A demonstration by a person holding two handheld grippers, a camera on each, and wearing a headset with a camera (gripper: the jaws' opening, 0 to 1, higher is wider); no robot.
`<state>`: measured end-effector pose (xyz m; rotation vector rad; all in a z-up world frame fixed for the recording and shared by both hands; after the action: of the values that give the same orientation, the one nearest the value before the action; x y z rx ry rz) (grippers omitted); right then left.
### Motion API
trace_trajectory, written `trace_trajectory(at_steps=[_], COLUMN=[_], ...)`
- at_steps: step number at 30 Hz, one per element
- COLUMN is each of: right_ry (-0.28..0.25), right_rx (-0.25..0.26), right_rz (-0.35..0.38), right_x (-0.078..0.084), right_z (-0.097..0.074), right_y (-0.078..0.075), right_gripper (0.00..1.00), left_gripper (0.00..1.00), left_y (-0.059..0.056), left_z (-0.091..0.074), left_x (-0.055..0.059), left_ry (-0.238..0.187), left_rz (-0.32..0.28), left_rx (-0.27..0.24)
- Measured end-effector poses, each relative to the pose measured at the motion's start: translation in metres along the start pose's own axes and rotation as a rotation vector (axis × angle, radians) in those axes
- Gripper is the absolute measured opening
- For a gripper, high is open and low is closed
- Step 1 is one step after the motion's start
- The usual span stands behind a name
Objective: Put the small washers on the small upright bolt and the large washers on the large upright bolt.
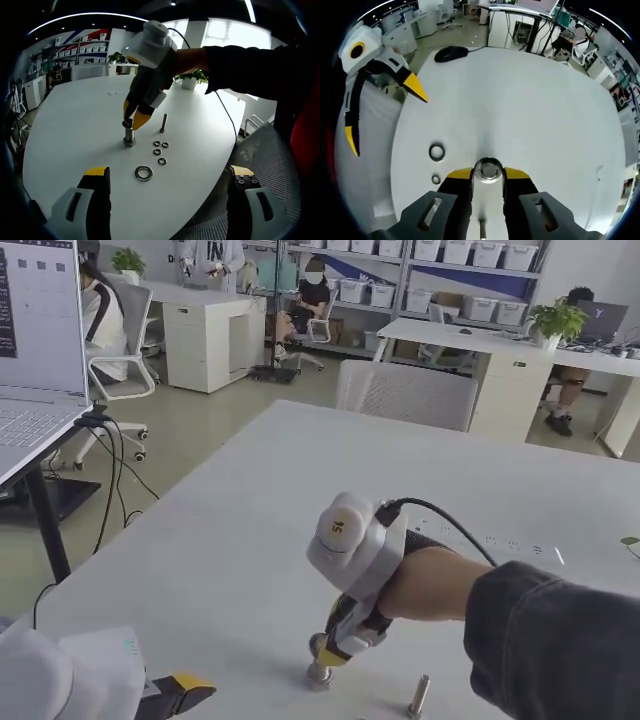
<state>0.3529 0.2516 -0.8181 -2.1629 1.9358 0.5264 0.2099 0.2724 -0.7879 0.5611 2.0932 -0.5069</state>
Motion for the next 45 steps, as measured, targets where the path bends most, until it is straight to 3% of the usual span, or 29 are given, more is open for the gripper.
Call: trace_trajectory(at_steps=[23, 29, 45], right_ry=[0.029, 0.067, 0.107], right_rx=[-0.011, -0.017, -0.039], right_rz=[-0.007, -0.020, -0.006], right_x=[-0.001, 0.004, 0.011], right_z=[0.002, 0.013, 0.031], right_y=[0.001, 0.004, 0.000], right_gripper=[0.23, 0.23, 0.23], left_gripper=[0.98, 0.98, 0.98], left_y=[0.000, 0.001, 0.003], left_z=[-0.001, -0.002, -0.001], left_x=[0.001, 0.001, 0.002], left_ry=[0.000, -0.005, 0.001], left_rz=[-0.005, -0.012, -0.015], left_rx=[0.003, -0.001, -0.001])
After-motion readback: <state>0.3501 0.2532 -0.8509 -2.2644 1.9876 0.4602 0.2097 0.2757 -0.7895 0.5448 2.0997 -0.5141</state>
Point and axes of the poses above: the centre of the closed fingertips' face, and the gripper's own axes: z roughly forward along the fingers, y roughly to its left, x roughly out of its underside, the point moved 1 cm from there along -z, roughly backward along the fingers, and after that the axes turned 9 degrees about -x, right-handed, at the moved point
